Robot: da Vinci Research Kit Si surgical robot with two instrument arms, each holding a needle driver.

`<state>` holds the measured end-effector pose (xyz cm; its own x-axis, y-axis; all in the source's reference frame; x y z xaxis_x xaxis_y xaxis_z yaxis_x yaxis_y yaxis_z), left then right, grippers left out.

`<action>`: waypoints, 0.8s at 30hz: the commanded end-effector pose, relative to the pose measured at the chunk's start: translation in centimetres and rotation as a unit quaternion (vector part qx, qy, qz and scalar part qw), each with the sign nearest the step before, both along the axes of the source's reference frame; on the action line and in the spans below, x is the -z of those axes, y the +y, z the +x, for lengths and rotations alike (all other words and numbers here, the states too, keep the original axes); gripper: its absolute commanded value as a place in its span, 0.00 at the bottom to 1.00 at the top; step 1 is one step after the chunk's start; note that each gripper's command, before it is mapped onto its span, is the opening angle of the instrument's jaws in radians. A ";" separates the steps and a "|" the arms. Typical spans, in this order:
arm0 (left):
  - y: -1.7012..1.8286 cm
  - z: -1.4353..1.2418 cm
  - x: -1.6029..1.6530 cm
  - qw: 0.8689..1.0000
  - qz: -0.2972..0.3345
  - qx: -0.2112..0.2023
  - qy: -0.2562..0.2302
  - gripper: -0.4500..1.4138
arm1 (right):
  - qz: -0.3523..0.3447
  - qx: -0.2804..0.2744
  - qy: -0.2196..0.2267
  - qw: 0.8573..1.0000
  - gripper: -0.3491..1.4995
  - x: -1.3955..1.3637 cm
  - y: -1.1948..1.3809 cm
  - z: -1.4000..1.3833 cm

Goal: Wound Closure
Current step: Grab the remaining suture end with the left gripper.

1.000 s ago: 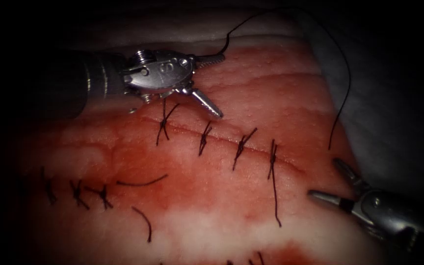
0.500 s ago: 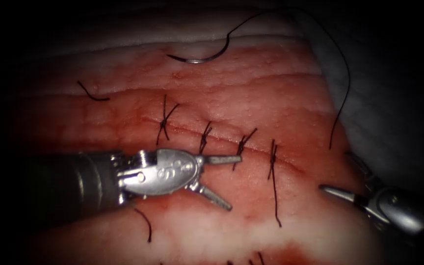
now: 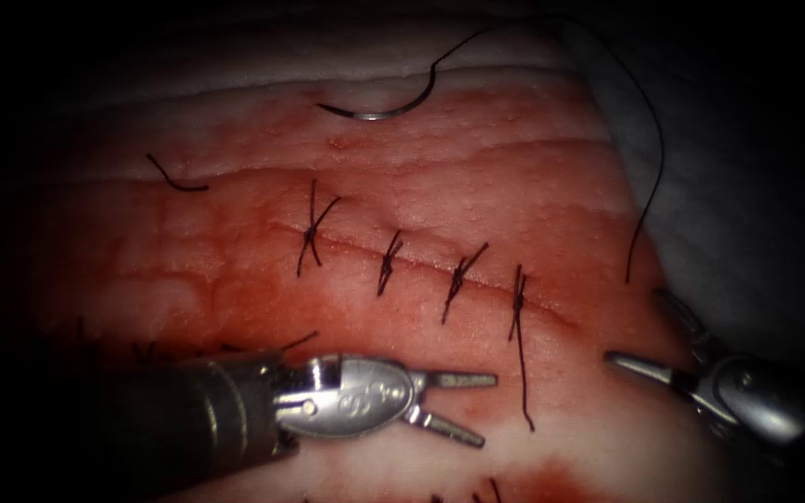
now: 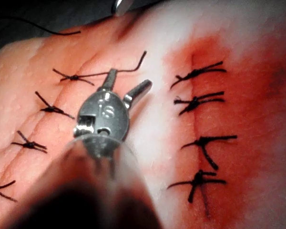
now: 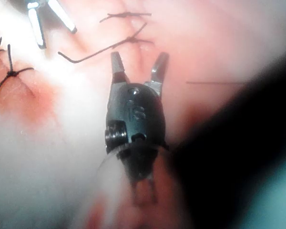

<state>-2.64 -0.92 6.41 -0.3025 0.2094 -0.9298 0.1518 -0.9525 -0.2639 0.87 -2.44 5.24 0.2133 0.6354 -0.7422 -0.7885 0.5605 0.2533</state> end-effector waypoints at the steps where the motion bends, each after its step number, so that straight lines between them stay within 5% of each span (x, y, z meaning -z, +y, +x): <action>1: 0.00 -0.07 -0.05 1.000 -0.001 0.000 0.000 0.34 | -0.001 0.001 0.001 1.000 0.79 -0.07 -0.01 0.07; 15: -0.09 -0.43 -0.05 1.000 -0.009 -0.005 -0.005 0.27 | -0.002 0.001 0.001 1.000 0.77 -0.10 -0.02 0.07; 20: -0.10 -0.46 -0.08 1.000 -0.011 -0.007 -0.007 0.03 | -0.002 0.000 0.001 1.000 0.77 -0.10 -0.02 0.07; 24: -0.08 -0.44 -0.09 1.000 -0.010 -0.009 -0.011 0.00 | -0.007 0.005 -0.001 1.000 0.77 -0.11 -0.05 0.10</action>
<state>-3.02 -0.99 6.46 -0.2824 0.1864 -0.9410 0.1754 -0.9544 -0.2416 0.89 -2.48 5.29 0.2288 0.6212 -0.7495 -0.7827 0.5752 0.2378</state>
